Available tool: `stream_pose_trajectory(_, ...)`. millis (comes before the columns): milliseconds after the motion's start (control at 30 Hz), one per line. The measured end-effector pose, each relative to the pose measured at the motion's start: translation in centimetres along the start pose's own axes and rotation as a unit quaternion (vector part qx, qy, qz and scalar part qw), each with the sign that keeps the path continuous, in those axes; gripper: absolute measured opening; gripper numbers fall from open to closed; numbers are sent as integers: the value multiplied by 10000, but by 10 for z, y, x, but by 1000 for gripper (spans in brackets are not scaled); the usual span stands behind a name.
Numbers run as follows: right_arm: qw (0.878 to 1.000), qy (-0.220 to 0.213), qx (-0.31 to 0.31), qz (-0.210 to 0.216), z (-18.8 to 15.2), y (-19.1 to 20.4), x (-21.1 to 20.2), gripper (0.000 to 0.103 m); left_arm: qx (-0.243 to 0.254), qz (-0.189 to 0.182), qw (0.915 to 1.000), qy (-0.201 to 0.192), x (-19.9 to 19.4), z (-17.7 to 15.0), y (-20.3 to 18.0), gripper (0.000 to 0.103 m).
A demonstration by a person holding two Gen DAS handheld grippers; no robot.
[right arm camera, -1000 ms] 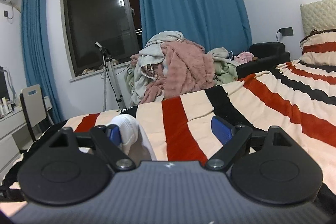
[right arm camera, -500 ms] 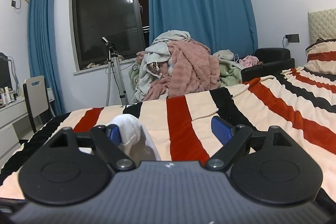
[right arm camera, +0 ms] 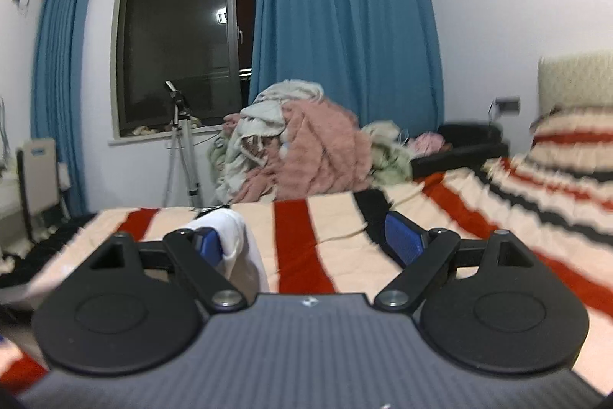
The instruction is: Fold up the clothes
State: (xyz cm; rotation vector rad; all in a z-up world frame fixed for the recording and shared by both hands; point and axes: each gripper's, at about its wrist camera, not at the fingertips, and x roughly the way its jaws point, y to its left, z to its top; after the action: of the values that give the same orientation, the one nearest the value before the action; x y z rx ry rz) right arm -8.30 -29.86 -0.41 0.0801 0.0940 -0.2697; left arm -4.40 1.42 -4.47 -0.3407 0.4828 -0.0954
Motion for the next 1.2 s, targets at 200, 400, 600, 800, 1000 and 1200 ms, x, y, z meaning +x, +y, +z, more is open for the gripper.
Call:
stream_pose_trajectory(200,9934,964,-618,-92,-23,16,24,86,-79,191,9952,-956,-39,9,2,91)
stream_pose_trajectory(400,9958,426,-701,-414,-18,16,2,86,-50,157,9967,-799,-53,9,0,91)
stream_pose_trajectory(600,9953,460,-703,-476,-16,13,-20,90,2,398,9956,-853,-62,2,3,91)
stream_pose_trajectory(800,9988,178,-194,-406,2,6,-39,90,-562,72,9888,-1379,-95,9,12,90)
stream_pose_trajectory(1000,9995,12,56,-326,80,3,-53,89,-1228,54,9621,-2436,-153,60,23,92)
stream_pose_trajectory(1200,9993,275,-54,246,140,5,-51,87,-541,-521,9801,-1838,-160,74,13,95)
